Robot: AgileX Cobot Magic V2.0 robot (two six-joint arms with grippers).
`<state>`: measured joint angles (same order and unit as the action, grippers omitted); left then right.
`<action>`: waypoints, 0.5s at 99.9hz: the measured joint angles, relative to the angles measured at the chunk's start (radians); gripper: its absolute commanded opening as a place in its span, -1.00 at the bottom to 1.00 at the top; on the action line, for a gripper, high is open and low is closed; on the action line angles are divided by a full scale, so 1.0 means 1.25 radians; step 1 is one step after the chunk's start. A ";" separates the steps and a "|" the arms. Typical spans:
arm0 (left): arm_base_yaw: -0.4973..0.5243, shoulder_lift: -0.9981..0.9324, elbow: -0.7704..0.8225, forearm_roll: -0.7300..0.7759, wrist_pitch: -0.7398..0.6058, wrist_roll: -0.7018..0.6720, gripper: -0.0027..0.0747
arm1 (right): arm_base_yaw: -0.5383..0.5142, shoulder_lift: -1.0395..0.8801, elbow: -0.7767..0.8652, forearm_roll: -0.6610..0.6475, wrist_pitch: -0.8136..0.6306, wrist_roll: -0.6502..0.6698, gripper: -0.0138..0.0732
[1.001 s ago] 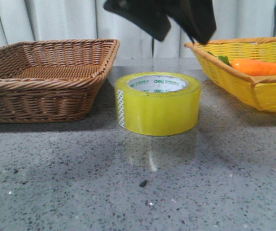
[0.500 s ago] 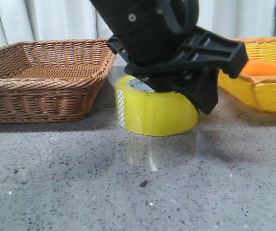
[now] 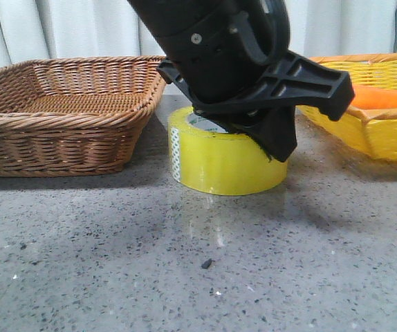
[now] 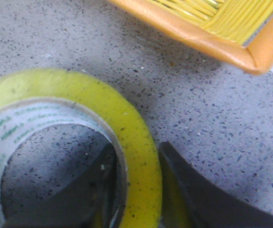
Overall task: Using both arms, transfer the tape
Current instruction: 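Lower the left gripper over the tape roll and grasp its rim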
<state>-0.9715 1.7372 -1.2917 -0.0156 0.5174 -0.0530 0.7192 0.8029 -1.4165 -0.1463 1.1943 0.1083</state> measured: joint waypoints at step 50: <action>0.000 -0.009 -0.002 -0.003 0.004 0.000 -0.98 | 0.000 0.000 0.000 0.000 -0.003 0.000 -0.85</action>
<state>-0.9715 1.7262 -1.2939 -0.0196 0.5227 -0.0530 0.7192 0.8029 -1.4165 -0.1463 1.1905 0.1087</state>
